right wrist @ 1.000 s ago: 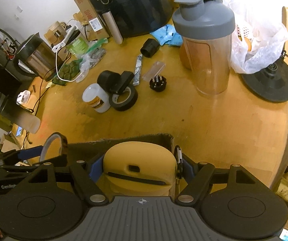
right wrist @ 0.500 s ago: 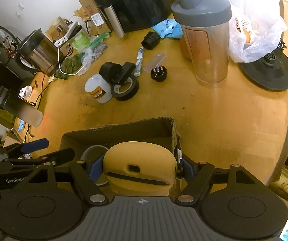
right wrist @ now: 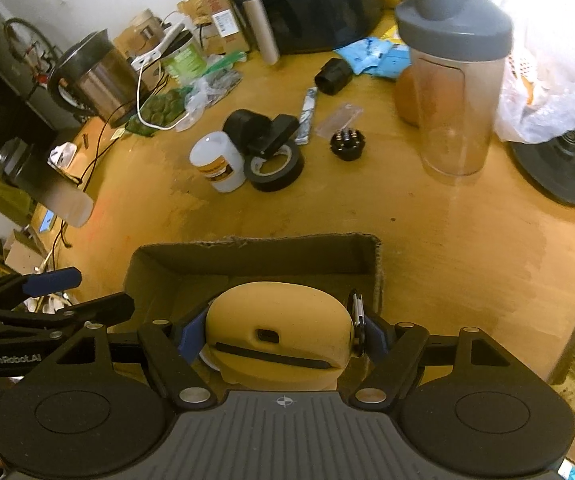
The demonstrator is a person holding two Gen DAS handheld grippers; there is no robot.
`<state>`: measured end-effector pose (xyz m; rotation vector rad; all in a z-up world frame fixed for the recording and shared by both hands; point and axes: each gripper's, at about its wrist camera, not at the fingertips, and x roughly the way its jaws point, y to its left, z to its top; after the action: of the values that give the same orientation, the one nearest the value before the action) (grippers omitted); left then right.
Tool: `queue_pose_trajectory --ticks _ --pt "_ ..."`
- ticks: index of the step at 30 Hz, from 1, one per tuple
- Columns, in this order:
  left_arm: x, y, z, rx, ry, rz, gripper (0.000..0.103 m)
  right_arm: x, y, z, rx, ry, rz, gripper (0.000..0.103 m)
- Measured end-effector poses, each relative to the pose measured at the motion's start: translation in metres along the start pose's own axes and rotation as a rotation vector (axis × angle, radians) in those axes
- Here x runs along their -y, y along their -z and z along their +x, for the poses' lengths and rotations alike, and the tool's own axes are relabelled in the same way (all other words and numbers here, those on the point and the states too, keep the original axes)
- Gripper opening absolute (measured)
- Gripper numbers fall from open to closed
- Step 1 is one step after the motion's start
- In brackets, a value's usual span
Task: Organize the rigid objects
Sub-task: 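Lower the yellow toy into the box and open the right gripper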
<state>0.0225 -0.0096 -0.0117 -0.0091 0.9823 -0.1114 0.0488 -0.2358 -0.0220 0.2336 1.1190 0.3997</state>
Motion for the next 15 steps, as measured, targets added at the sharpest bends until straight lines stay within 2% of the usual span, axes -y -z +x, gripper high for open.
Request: queue_pose_trajectory --ticks 14,15 --pt "-0.018 0.015 -0.009 -0.013 -0.031 -0.078 0.097 -0.012 -0.017 0.025 -0.02 0.026 -0.063 0.079" --pt "-0.019 0.015 -0.01 -0.015 -0.03 -0.082 0.097 -0.012 -0.017 0.026 -0.017 0.031 -0.059 0.085"
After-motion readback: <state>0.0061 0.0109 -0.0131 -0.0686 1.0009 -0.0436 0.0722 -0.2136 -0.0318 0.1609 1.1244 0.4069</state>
